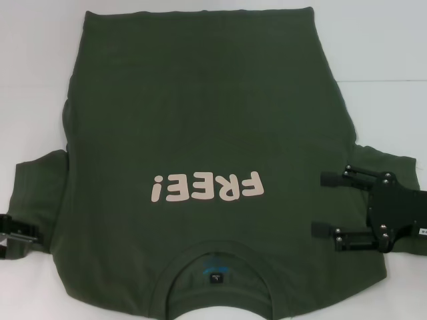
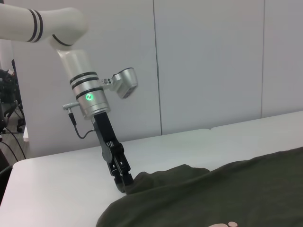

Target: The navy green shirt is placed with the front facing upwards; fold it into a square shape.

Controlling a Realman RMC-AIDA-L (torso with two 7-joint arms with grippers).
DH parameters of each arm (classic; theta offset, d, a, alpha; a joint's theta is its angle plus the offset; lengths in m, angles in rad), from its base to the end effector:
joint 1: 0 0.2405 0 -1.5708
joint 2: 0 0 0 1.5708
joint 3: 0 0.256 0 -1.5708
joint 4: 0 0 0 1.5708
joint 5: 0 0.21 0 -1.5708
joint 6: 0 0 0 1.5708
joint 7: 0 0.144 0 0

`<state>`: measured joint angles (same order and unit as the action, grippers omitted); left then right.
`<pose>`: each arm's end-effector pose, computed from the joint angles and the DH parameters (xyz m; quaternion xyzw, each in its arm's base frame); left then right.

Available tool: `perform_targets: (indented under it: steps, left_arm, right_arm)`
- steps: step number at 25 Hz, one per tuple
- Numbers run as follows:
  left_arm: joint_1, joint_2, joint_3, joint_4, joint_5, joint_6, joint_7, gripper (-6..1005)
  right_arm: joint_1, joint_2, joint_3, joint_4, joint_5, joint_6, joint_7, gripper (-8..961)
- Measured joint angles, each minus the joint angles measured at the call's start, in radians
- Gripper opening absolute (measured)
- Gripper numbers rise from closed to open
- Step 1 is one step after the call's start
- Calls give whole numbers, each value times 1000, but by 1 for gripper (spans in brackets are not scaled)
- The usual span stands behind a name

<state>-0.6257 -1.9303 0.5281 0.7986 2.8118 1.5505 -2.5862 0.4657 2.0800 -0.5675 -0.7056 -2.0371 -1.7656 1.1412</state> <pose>-0.3479 0.3368 0.0883 -0.6826 -0.7022 0.0522 0.1957 0.2715 0.2975 0.0202 -0.9477 0.1058 0.2715 0.1305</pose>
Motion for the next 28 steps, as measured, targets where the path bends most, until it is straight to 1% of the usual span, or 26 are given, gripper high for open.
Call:
perform_targets:
  steps: [13,18,23,28]
  left_arm:
    - [-8,-1,-2,0,-57,-11,8,778]
    - [-10,0,0,-12,-45,-15,9,774]
    - [-1,7,0,-13,-37,-17,10,769]
    - [1,8,0,-13,-31,-15,10,765]
  right_arm:
    - [-3,0,0,-2,0,0,0,944]
    - [-3,1,0,-3,0,-1,0,944]
    - [-2,2,0,-3,0,-1,0,944]
    - [0,3,0,-3,0,0,0,944]
